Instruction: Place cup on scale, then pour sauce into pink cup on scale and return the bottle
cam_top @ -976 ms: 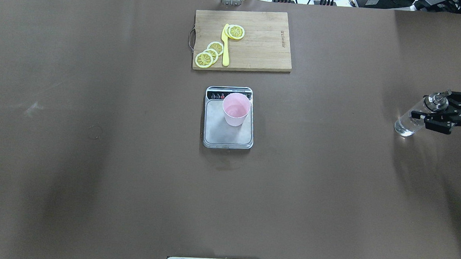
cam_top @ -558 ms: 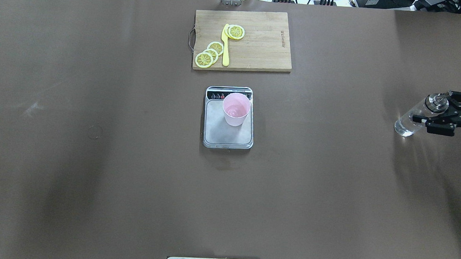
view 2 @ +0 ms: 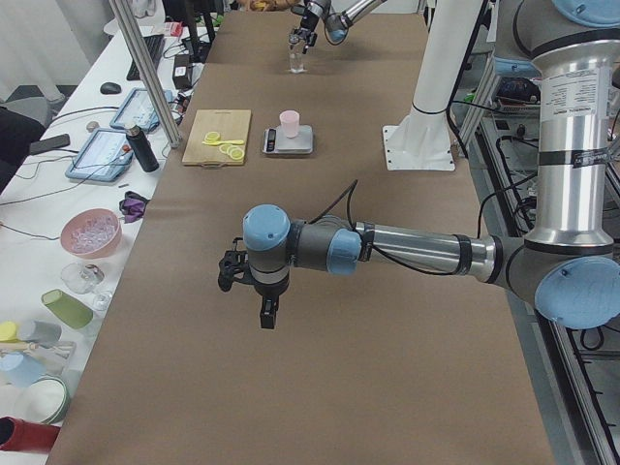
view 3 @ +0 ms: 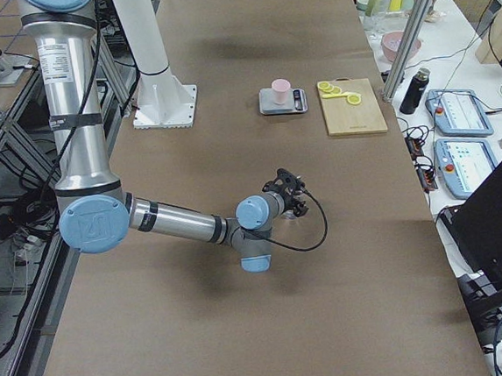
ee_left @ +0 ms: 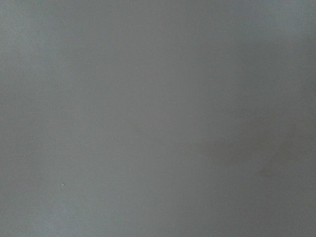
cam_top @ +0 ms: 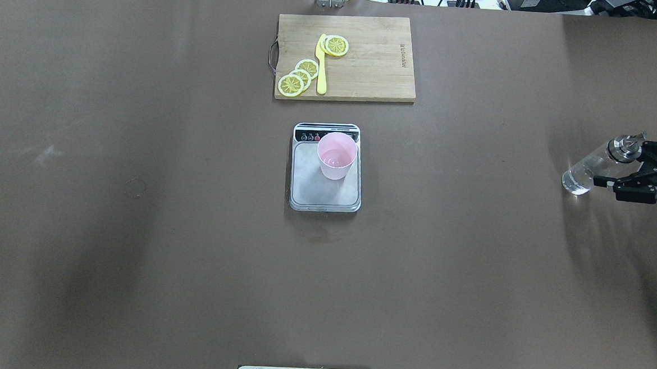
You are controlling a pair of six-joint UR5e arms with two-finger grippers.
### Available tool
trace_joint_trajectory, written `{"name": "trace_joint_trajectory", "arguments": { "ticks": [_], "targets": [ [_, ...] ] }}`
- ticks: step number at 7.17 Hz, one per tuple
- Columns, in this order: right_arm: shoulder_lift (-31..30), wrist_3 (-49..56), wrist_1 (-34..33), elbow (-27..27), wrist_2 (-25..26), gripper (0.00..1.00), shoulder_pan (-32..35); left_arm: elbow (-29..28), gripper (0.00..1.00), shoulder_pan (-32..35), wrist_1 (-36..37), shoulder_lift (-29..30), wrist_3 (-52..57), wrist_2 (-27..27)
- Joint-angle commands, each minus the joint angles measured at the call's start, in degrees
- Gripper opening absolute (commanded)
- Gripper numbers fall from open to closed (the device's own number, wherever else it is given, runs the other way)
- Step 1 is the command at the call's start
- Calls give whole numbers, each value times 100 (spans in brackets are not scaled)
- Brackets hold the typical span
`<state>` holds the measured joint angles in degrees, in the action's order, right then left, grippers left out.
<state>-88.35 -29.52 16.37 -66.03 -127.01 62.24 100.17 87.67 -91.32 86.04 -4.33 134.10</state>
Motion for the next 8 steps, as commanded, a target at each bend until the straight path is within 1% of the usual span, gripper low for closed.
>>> {"name": "trace_joint_trajectory", "arguments": {
  "ticks": [1,2,3,5,6,7,8],
  "targets": [
    [-94,-36,-37,-6,-420,100,313,55,98,4,0,0,-7,20],
    [-112,-53,-63,-6,-595,100,454,64,98,4,0,0,-7,20],
    [-121,-80,-290,-41,-919,100,699,73,98,4,0,0,-16,20],
    [-86,-316,-825,-67,-1866,100,1462,91,98,-4,0,0,2,11],
    [-42,-326,-1367,-67,-2263,100,1893,82,98,-5,0,0,2,11],
    [-33,-300,-1947,-67,-2389,100,2158,73,98,-5,0,0,2,11],
    [-33,-247,-2510,-67,-2390,100,2335,73,98,-5,0,0,2,11]
  ]
}}
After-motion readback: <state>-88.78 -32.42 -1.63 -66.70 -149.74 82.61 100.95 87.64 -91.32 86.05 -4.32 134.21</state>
